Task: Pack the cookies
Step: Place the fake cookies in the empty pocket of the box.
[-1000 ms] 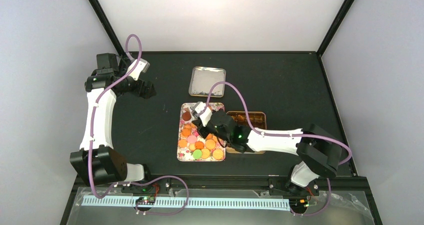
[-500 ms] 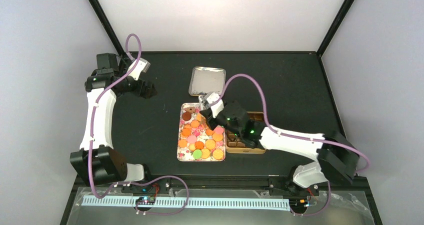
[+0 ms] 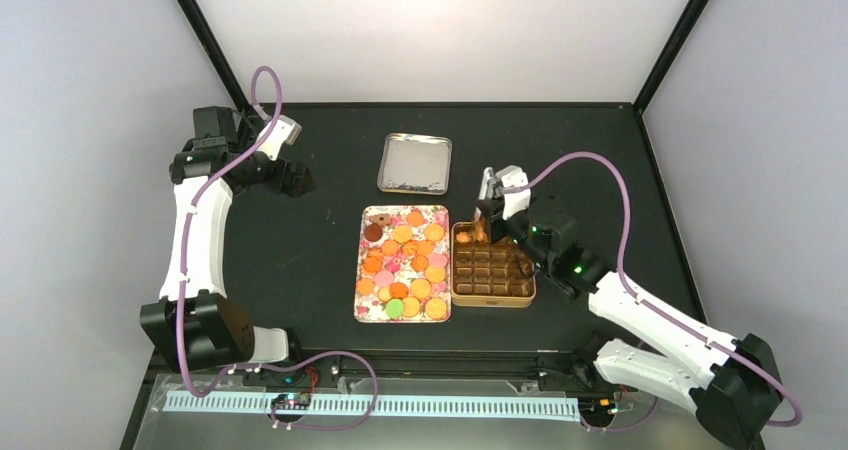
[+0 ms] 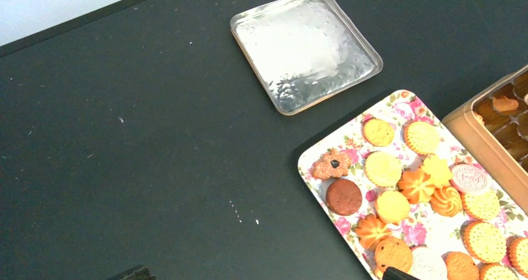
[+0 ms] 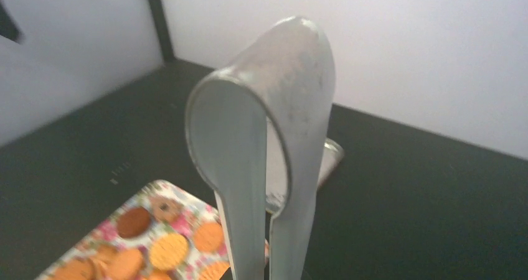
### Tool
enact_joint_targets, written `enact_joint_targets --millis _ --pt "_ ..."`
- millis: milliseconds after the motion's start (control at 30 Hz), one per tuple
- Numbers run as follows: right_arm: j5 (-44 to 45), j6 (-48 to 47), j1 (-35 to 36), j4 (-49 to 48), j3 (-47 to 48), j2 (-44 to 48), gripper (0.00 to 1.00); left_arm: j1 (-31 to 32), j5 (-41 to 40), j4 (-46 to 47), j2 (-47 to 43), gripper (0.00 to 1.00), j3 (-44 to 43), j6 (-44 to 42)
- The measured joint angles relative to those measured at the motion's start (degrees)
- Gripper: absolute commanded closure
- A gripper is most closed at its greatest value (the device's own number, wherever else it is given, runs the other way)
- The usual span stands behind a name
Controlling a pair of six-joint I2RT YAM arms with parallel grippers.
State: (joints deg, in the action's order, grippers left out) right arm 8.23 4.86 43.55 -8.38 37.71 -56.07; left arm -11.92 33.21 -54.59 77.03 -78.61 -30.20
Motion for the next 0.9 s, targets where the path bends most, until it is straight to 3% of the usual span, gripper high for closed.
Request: enact_joint_targets --millis 167,567,900 --pt "2.49 -0.07 -3.67 5.27 -2.78 1.29 0.99 0.00 0.31 0.02 0.02 0.02 0.02 0.02" --pt "3.52 -0.42 -8.72 5.40 -2.89 1.66 0.97 0.00 0.33 0.02 0.22 0.02 0.02 0.02" --pt "1.92 -2.38 -9.57 5.40 -2.89 1.51 0.71 0.00 0.48 0.02 0.39 0.02 0.02 0.02"
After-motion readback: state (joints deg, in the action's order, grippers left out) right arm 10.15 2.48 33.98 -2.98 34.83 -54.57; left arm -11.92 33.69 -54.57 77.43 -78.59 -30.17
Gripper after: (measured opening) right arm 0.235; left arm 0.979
